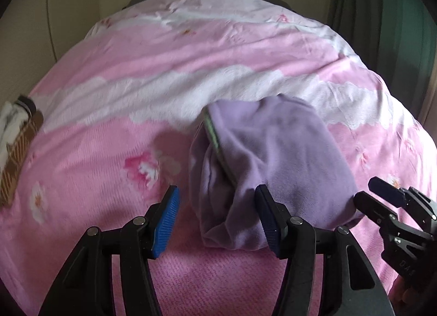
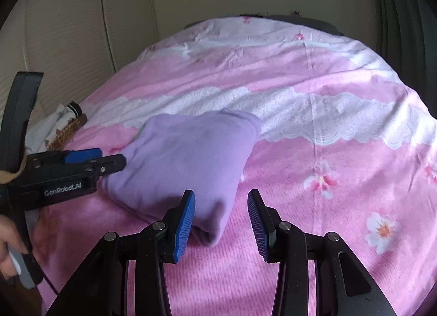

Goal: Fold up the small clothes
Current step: 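Grasp the lilac bundle with the right gripper while the left gripper grasps its other end, then lift the bundle with both grippers and carry it over the white clothes stack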

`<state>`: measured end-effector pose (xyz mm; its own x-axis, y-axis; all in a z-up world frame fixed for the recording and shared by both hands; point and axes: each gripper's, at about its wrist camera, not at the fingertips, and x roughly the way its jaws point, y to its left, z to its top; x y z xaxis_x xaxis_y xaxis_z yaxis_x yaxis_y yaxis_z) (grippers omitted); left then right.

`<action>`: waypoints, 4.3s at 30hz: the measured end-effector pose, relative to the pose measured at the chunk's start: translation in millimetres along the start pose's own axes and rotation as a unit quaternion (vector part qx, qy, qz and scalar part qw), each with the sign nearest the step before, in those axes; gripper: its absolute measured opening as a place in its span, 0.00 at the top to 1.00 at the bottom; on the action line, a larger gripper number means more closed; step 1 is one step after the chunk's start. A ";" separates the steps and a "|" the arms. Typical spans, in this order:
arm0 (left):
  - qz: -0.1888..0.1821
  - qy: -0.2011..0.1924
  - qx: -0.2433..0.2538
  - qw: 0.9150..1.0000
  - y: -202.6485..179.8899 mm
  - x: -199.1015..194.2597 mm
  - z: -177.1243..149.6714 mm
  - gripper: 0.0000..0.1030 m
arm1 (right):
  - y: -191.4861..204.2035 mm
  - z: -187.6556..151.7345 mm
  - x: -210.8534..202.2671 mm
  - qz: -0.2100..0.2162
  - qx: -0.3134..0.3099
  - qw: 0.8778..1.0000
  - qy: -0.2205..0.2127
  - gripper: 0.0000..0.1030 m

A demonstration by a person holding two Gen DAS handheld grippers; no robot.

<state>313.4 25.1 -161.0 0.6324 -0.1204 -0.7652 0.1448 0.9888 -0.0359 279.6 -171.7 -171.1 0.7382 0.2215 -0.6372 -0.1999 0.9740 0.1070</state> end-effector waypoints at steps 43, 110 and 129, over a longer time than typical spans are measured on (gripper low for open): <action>-0.095 0.002 -0.258 0.962 18.5 25.2 -43.6 0.05 | -85.3 48.3 132.6 0.230 0.200 0.945 0.119 0.19; 0.071 -0.147 -0.257 0.952 483.3 -189.0 8.6 0.57 | 445.1 217.2 156.9 0.411 0.089 0.906 0.052 0.60; 0.135 -0.128 -0.233 0.955 487.5 -152.2 -16.2 0.31 | 410.2 176.1 224.7 0.375 0.087 0.916 0.113 0.29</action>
<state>275.5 526.9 -72.5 0.7732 0.1852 -0.6065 -0.3655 0.9117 -0.1875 476.9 286.1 -136.0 0.2794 0.8350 -0.4741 -0.4768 0.5492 0.6863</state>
